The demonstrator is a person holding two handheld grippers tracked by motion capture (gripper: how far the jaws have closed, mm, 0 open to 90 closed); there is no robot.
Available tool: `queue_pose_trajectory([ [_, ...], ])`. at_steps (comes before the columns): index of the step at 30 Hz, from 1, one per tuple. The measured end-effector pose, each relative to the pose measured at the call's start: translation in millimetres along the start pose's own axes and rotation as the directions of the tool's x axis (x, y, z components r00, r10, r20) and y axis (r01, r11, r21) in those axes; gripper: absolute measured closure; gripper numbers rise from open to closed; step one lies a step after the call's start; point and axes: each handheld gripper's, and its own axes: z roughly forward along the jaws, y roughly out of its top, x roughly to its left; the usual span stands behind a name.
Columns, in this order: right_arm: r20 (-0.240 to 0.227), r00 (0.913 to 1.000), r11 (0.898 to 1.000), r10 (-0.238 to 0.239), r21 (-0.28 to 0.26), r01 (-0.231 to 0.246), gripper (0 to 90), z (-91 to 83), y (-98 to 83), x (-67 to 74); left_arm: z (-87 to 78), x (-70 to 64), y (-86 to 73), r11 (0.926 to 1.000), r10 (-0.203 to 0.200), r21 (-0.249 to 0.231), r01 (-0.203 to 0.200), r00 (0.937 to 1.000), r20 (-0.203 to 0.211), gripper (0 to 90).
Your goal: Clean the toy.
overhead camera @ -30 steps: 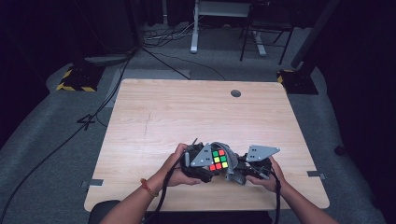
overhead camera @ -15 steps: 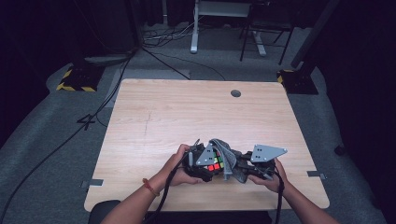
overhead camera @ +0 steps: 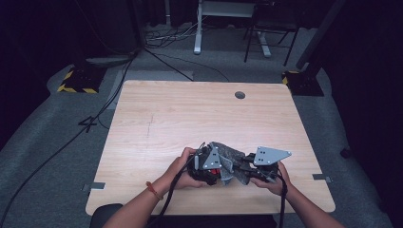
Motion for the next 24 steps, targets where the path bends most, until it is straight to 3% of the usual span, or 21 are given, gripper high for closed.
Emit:
queue_pose_trajectory([
  [5,0.042,0.9991,0.999,0.0,0.044,-0.002,78.7,-0.1,-3.7,-7.1,-2.3,-1.2,2.6,0.9997,0.017,-0.019,-0.017,0.9999,0.0,33.4],
  [8,0.076,0.9971,0.994,0.007,0.105,-0.015,78.7,3.1,-16.2,-17.6,-8.7,-2.1,5.1,0.9989,0.024,-0.041,-0.024,0.9997,-0.002,33.4],
  [9,0.068,0.9972,0.994,0.029,0.106,-0.037,78.6,4.0,-20.4,-20.6,-11.0,-2.0,5.2,0.9984,0.021,-0.052,-0.022,0.9998,-0.005,33.4],
  [12,0.059,0.9982,0.993,0.009,0.114,-0.016,78.6,5.6,-27.1,-21.3,-17.0,-0.2,5.1,0.9965,0.021,-0.08,-0.022,0.9997,-0.014,33.4],
  [18,0.011,0.9983,0.991,0.057,0.119,-0.058,78.6,11.3,-33.4,-22.1,-26.9,2.3,5.8,0.9905,0.011,-0.137,-0.013,0.9998,-0.015,33.4],
  [20,-0.013,0.9977,0.993,0.067,0.102,-0.065,78.8,12.7,-34.2,-20.1,-27.4,1.6,6.4,0.9899,0.021,-0.14,-0.024,0.9995,-0.025,33.4],
  [22,-0.059,0.9939,0.994,0.094,0.063,-0.09,78.9,12.1,-32.6,-18.7,-27.0,2.3,5.7,0.9882,0.011,-0.153,-0.012,0.9999,-0.009,33.3],
  [24,-0.07,0.992,0.994,0.106,0.05,-0.102,79.1,12.2,-32.0,-17.1,-27.2,4.7,4.1,0.9873,-0.002,-0.159,0.004,0.9999,0.011,33.1],
])
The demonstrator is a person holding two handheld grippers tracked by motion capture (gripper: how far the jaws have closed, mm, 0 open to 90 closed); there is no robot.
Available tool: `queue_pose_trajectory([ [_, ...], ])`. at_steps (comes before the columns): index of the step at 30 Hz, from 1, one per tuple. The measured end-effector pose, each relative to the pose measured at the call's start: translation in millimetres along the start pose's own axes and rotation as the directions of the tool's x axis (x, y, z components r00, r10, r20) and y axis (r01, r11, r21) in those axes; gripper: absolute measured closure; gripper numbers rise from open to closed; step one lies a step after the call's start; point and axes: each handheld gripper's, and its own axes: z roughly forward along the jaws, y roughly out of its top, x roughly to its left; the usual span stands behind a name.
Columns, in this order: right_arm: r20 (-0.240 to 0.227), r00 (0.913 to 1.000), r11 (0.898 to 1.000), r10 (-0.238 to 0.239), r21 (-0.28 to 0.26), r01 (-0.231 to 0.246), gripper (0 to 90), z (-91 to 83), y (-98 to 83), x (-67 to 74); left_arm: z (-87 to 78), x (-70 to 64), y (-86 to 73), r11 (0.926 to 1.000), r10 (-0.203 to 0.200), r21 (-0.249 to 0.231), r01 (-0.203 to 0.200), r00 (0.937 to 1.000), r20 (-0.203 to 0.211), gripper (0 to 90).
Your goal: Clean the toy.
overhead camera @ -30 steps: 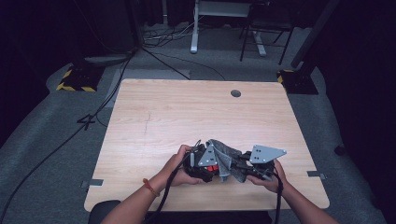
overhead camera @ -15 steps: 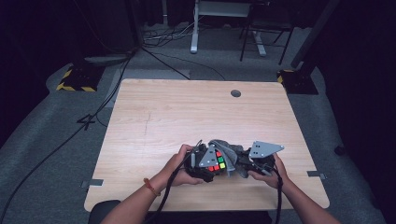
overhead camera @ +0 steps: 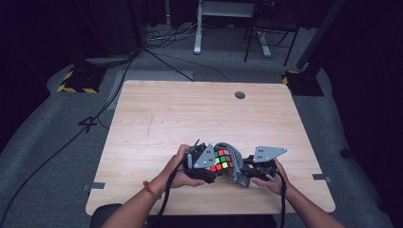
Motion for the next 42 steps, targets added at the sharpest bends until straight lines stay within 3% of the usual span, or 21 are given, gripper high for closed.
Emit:
queue_pose_trajectory([
  [4,-0.027,0.999,0.998,0.036,-0.04,-0.037,79.1,-2.5,-1.0,-1.8,1.2,1.1,-3.2,0.9997,-0.021,0.011,0.021,0.9998,0.006,32.6],
  [8,-0.036,0.9986,0.997,0.04,-0.071,-0.042,79.1,-6.0,1.2,-1.5,5.1,1.0,-4.5,0.9991,-0.013,0.04,0.013,0.9999,-0.003,32.1],
  [18,0.018,0.9998,0.997,-0.006,-0.071,0.007,79.0,-8.2,10.9,4.1,13.2,2.2,-6.3,0.9961,-0.02,0.085,0.022,0.9995,-0.024,32.1],
  [21,0.021,0.9997,0.996,-0.016,-0.085,0.017,79.0,-10.8,13.7,5.7,15.1,0.2,-5.5,0.9948,0.003,0.102,0.0,0.9995,-0.03,32.6],
  [25,0.05,0.9978,0.996,-0.044,-0.07,0.048,78.8,-10.7,14.7,7.4,13.7,-0.2,-3.8,0.9957,0.011,0.092,-0.008,0.9993,-0.037,33.0],
  [29,0.081,0.9945,0.998,-0.066,0.0,0.066,78.8,-5.6,13.5,7.2,9.9,-1.3,-1.1,0.9971,0.015,0.075,-0.013,0.9995,-0.027,33.2],
  [34,0.051,0.9975,0.996,-0.048,0.076,0.044,78.8,3.3,5.5,7.0,4.6,-0.5,0.2,0.9963,0.035,0.08,-0.031,0.9979,-0.054,33.2],
  [38,0.04,0.9971,0.996,-0.065,0.067,0.062,78.8,1.3,8.2,12.2,2.6,3.3,-2.6,0.9963,0.021,0.084,-0.016,0.9983,-0.055,33.2],
  [42,0.044,0.9962,0.997,-0.075,0.001,0.075,78.7,-7.0,16.0,15.5,7.5,1.8,-5.6,0.9949,0.006,0.101,-0.003,0.9995,-0.032,33.2],
])
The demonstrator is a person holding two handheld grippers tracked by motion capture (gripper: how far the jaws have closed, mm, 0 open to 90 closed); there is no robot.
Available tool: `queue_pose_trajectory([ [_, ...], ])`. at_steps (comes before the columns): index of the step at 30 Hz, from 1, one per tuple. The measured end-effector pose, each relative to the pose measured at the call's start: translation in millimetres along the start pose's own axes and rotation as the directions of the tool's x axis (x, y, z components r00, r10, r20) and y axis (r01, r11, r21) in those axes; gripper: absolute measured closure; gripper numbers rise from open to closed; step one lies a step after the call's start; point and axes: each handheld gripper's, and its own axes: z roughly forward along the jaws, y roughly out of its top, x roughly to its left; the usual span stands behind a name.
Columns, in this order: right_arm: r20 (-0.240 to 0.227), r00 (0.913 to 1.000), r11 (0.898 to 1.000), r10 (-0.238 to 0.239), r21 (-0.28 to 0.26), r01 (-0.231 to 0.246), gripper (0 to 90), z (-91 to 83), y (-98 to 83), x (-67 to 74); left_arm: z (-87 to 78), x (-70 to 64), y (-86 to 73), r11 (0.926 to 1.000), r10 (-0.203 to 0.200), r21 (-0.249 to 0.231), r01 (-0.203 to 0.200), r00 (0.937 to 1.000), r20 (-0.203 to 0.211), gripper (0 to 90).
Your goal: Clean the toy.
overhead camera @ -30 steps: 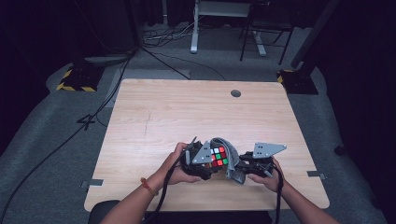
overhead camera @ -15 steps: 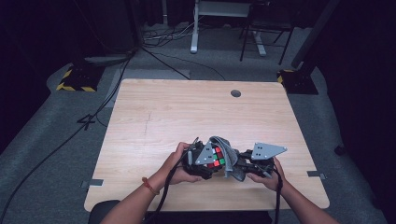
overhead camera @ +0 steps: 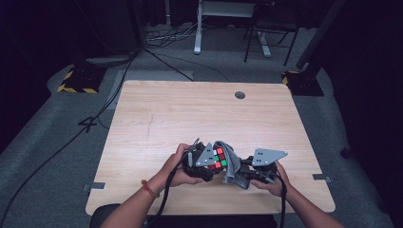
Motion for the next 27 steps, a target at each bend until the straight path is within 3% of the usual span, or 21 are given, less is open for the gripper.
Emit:
queue_pose_trajectory([
  [3,0.021,0.9998,0.999,-0.001,-0.036,0.002,78.7,-3.5,4.1,-2.2,3.6,-5.7,1.2,1.0,0.001,0.002,-0.001,0.9996,0.028,33.2],
  [5,0.039,0.9992,1.0,-0.001,-0.031,0.002,78.7,-3.5,4.9,-4.6,5.1,-9.8,3.2,0.9999,0.016,0.0,-0.016,0.9988,0.046,33.3],
  [11,0.066,0.9978,0.999,0.001,0.04,-0.004,78.8,2.5,-3.3,-8.9,-2.1,-11.4,9.2,0.9985,0.01,-0.054,-0.008,0.9991,0.04,33.3],
  [15,0.035,0.9994,0.997,-0.002,0.079,-0.001,78.8,7.9,-8.0,-6.7,-12.5,-6.4,11.3,0.9956,0.001,-0.094,0.001,0.9999,0.014,33.3],
  [20,0.031,0.9995,0.999,-0.011,0.034,0.01,78.7,2.0,-1.3,-1.9,-15.1,0.0,7.2,0.9958,-0.034,-0.086,0.033,0.9994,-0.003,33.3],
  [22,0.035,0.9993,1.0,-0.015,0.011,0.015,78.7,-2.9,0.4,-1.2,-12.0,1.1,6.0,0.9982,-0.03,-0.052,0.029,0.9993,-0.023,33.3],
  [24,0.024,0.9995,1.0,-0.019,-0.012,0.019,78.7,-6.1,3.5,1.0,-6.1,1.0,3.5,0.9988,-0.039,-0.032,0.038,0.9992,-0.008,33.3],
  [27,0.051,0.9978,0.999,-0.043,-0.015,0.044,78.7,-7.6,7.6,3.6,0.5,-3.2,3.4,0.9995,-0.03,-0.011,0.03,0.9995,0.014,33.2],
])
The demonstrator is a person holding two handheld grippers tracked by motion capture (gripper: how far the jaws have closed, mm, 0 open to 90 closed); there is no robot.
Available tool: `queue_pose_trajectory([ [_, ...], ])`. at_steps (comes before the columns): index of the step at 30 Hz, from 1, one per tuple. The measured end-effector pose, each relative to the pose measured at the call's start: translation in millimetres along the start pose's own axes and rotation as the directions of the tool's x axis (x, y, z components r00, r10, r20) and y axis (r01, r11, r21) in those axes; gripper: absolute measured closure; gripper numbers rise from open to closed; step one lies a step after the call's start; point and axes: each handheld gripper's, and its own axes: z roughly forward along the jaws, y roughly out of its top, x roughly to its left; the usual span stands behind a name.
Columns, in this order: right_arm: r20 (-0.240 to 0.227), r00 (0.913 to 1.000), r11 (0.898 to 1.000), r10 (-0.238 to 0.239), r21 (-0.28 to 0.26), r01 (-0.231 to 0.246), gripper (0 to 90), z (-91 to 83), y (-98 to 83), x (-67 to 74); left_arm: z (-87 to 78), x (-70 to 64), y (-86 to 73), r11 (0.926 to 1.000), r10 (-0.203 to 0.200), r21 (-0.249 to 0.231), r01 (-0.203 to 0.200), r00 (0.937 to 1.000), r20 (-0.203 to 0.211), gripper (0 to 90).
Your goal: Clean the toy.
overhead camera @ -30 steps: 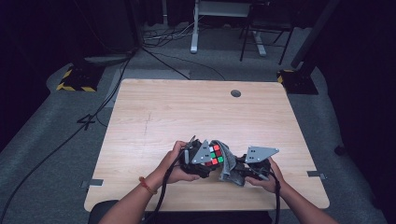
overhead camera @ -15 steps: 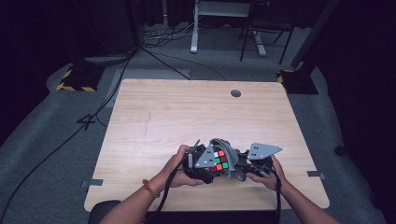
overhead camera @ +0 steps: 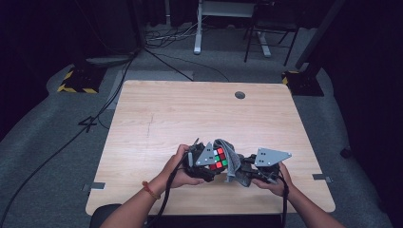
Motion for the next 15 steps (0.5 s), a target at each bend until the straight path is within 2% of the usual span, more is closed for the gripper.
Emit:
queue_pose_trajectory([
  [4,0.018,0.9996,1.0,0.02,-0.012,-0.02,78.7,-1.1,0.1,-5.3,4.8,-9.5,3.4,0.9995,0.031,0.004,-0.031,0.9991,0.028,33.3],
  [9,0.035,0.9991,0.999,0.023,0.038,-0.024,78.7,3.3,-6.0,-9.0,1.8,-14.7,7.6,0.9985,0.052,-0.017,-0.051,0.9979,0.039,33.2],
  [12,0.022,0.9993,0.997,0.03,0.067,-0.032,78.6,7.8,-10.7,-9.4,-5.2,-12.9,9.6,0.9978,0.051,-0.045,-0.05,0.9984,0.024,33.2],
  [15,-0.03,0.998,0.996,0.056,0.067,-0.054,78.6,10.2,-13.7,-9.1,-10.3,-8.2,8.7,0.9974,0.041,-0.06,-0.04,0.9991,0.012,33.1],
])
